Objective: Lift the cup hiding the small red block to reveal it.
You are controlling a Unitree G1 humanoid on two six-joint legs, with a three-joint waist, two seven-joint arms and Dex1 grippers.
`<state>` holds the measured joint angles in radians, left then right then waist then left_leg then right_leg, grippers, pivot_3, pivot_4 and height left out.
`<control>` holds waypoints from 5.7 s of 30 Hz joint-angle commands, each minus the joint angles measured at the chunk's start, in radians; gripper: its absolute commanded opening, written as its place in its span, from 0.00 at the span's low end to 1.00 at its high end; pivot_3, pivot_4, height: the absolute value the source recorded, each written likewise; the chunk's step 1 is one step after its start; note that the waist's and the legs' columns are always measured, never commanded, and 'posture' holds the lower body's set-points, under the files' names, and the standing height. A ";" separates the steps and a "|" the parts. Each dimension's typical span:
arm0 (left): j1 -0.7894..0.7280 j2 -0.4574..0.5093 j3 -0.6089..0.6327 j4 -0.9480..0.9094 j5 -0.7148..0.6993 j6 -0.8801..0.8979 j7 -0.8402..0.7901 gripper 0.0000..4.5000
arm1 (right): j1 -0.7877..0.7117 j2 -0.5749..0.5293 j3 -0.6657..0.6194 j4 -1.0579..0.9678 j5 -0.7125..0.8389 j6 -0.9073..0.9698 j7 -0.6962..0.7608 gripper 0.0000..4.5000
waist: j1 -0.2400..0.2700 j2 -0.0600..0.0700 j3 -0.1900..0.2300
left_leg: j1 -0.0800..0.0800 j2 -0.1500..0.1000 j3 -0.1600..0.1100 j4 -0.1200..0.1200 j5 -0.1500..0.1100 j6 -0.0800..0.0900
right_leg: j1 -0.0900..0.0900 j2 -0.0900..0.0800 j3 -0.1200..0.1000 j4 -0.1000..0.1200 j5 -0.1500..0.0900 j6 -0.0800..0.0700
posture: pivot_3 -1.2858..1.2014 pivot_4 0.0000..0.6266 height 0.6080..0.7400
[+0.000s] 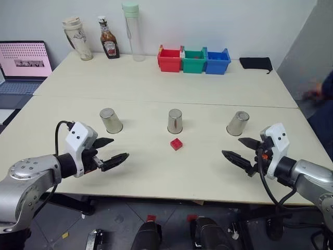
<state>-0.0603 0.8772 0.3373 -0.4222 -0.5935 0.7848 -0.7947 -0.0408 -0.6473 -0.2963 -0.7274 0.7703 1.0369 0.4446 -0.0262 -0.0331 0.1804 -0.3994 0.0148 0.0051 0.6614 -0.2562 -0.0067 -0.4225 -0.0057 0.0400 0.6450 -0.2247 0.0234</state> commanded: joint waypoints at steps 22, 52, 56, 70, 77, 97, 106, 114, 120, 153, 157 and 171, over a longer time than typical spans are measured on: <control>-0.157 -0.019 -0.121 0.078 0.020 -0.026 -0.012 1.00 | 0.091 0.015 -0.059 -0.088 0.051 -0.075 -0.083 0.99 | -0.002 0.000 0.000 | 0.000 -0.001 0.000 0.000 0.000 0.000 | 0.000 0.001 0.000 0.000 0.000 0.000 | 0.52 0.24 1.00; -0.140 -0.023 -0.113 0.072 0.029 -0.029 0.007 1.00 | 0.002 0.022 -0.019 -0.061 0.113 -0.052 -0.175 0.99 | -0.002 0.000 0.000 | 0.000 0.000 0.001 0.001 0.000 0.000 | 0.000 0.001 0.001 0.001 0.000 0.000 | 0.52 0.24 1.00; -0.128 -0.013 -0.097 0.050 0.013 -0.003 0.006 1.00 | -0.027 0.029 -0.013 -0.061 0.139 -0.035 -0.201 0.99 | -0.003 0.000 0.000 | 0.000 0.000 0.001 0.000 0.000 0.000 | 0.000 0.001 0.001 0.001 0.000 0.000 | 0.52 0.24 1.00; -0.142 -0.013 -0.072 0.040 -0.016 0.048 0.024 1.00 | -0.090 0.046 -0.019 -0.005 0.188 -0.030 -0.260 0.99 | -0.003 0.000 0.000 | 0.000 0.000 0.000 0.000 0.000 0.000 | 0.000 0.001 0.001 0.001 0.000 0.000 | 0.52 0.24 1.00; -0.149 -0.010 -0.107 0.049 0.006 0.030 0.011 1.00 | -0.092 0.035 -0.023 0.010 0.186 -0.034 -0.256 0.99 | -0.003 0.000 0.000 | 0.000 -0.001 0.001 0.000 0.000 0.000 | 0.000 0.001 0.001 0.000 0.000 0.001 | 0.52 0.24 1.00; -0.206 -0.003 -0.138 0.087 0.026 0.000 -0.031 1.00 | -0.091 0.042 -0.006 0.021 0.191 -0.062 -0.254 0.99 | -0.003 0.000 0.000 | -0.001 -0.001 0.001 0.000 0.000 0.000 | 0.000 0.002 0.001 0.001 0.001 0.002 | 0.52 0.24 1.00; -0.224 0.000 -0.147 0.102 0.031 -0.008 -0.041 1.00 | -0.095 0.036 -0.009 0.032 0.181 -0.075 -0.251 0.99 | -0.003 0.000 0.000 | 0.000 -0.001 0.001 0.001 0.000 0.000 | 0.000 0.002 0.001 0.001 0.000 0.001 | 0.52 0.24 1.00; -0.233 -0.002 -0.150 0.109 0.035 -0.021 -0.062 1.00 | -0.060 0.015 -0.026 0.020 0.171 -0.083 -0.237 0.99 | -0.003 0.000 0.000 | -0.001 -0.001 0.001 0.000 0.000 0.000 | 0.000 0.002 0.001 0.001 0.000 0.001 | 0.52 0.24 1.00; -0.250 -0.006 -0.165 0.119 0.037 -0.027 -0.073 1.00 | -0.031 0.025 -0.025 -0.007 0.172 -0.089 -0.253 0.99 | -0.003 0.000 0.000 | 0.000 -0.001 0.001 0.001 0.000 0.000 | 0.000 0.002 0.001 0.001 0.000 0.001 | 0.52 0.24 1.00; -0.527 -0.501 -0.627 0.268 0.261 -0.328 -0.107 1.00 | -0.350 0.177 0.162 0.787 -0.387 -0.511 -0.206 0.99 | -0.006 -0.001 -0.001 | 0.000 -0.002 0.005 0.002 0.001 0.002 | 0.000 0.005 0.004 0.001 0.006 0.010 | 0.52 0.24 1.00; -0.524 -0.518 -0.614 0.266 0.260 -0.315 -0.089 1.00 | -0.390 0.197 0.153 0.873 -0.439 -0.595 -0.200 0.99 | -0.005 0.000 -0.001 | 0.001 -0.002 0.005 0.002 0.001 0.002 | 0.001 0.006 0.004 0.002 0.006 0.010 | 0.52 0.24 1.00; -0.537 -0.518 -0.589 0.295 0.260 -0.317 -0.079 1.00 | -0.408 0.174 0.066 0.587 -0.377 -0.490 -0.181 0.59 | -0.003 0.001 -0.001 | 0.000 -0.002 0.004 0.002 0.001 0.002 | 0.000 0.005 0.004 0.002 0.006 0.010 | 0.52 0.24 1.00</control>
<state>-0.5788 0.3555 -0.2859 -0.1093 -0.3312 0.4806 -0.8753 -0.4159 -0.4486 -0.1725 -0.0205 0.3559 0.4926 0.2903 -0.0296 -0.0319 0.1795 -0.3993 0.0123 0.0088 0.6629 -0.2550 -0.0044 -0.4221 -0.0007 0.0434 0.6473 -0.2186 0.0333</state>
